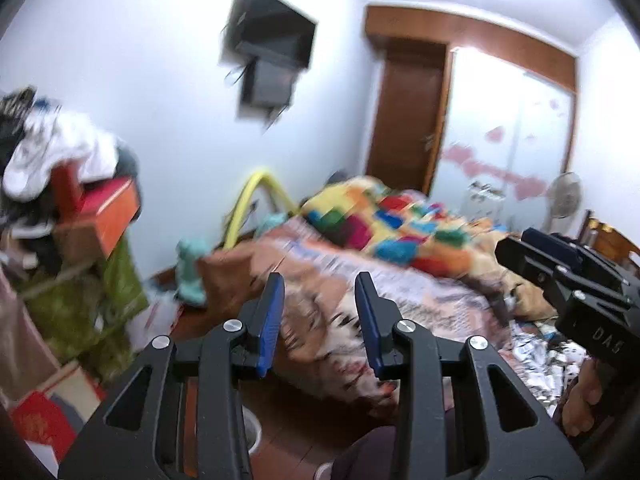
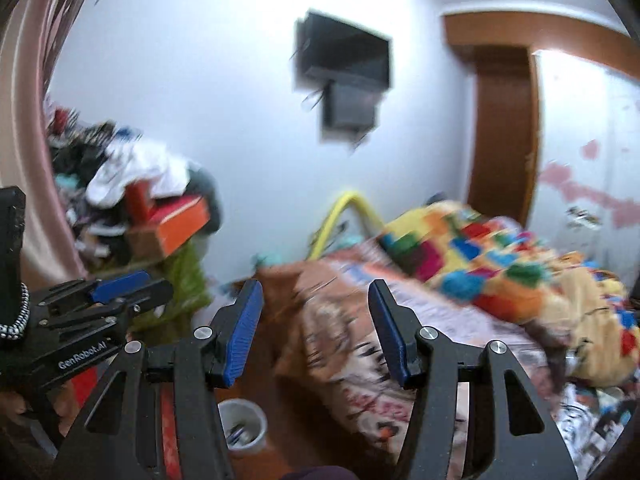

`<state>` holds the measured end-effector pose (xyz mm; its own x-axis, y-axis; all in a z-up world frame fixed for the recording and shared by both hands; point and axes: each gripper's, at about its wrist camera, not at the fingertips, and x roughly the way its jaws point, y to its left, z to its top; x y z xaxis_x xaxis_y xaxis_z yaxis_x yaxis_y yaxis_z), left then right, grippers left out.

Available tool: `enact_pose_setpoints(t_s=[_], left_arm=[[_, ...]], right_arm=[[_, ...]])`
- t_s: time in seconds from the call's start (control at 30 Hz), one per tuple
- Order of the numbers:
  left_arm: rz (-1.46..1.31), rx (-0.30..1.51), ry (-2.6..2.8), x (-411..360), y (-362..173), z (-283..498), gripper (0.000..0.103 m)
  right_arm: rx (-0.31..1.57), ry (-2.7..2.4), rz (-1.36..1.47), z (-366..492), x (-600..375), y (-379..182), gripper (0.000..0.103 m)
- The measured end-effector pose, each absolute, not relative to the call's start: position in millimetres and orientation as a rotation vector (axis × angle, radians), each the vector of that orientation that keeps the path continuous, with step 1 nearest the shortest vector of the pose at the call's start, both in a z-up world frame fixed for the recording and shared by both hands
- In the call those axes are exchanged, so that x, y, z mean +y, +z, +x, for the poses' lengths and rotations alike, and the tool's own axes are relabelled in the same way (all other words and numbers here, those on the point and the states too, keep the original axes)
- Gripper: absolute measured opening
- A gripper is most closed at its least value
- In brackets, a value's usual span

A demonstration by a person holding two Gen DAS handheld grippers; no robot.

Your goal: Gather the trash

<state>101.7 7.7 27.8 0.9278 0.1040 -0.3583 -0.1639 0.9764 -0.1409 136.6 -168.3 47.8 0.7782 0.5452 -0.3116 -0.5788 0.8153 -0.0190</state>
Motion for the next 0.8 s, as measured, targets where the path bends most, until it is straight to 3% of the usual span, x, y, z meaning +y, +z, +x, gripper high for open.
enact_pose_setpoints(t_s=[0.27,0.33,0.4,0.47,0.53,0.6,0.73,0.8], left_arm=[[-0.098,0.207,0.039,-33,63,53,0.037],[-0.087,0.184,0.039,-36,64,44,0.047],[-0.081,0.164,0.036,-39,67,35,0.056],[-0.077,0.15,0.024,-42,67,29,0.064],[-0.063,0.14,0.034,-45,66,22,0.082],[-0.053,0.129,0.055,-48,64,16,0.092],[-0.053,0.138,0.081,-46,60,8,0.094],[-0.052,0.148,0.091,-45,57,2,0.096]], right_arm=[[0.212,0.429,-0.029,96,-213,67,0.052],[0.214,0.415,-0.013,90,-218,67,0.052],[0.213,0.396,0.0,83,-220,67,0.058],[0.203,0.375,0.007,76,-224,66,0.076],[0.197,0.371,0.009,69,-229,64,0.081],[0.203,0.373,0.005,68,-223,64,0.083],[0.216,0.365,0.026,60,-227,58,0.101],[0.22,0.36,0.031,55,-229,54,0.103]])
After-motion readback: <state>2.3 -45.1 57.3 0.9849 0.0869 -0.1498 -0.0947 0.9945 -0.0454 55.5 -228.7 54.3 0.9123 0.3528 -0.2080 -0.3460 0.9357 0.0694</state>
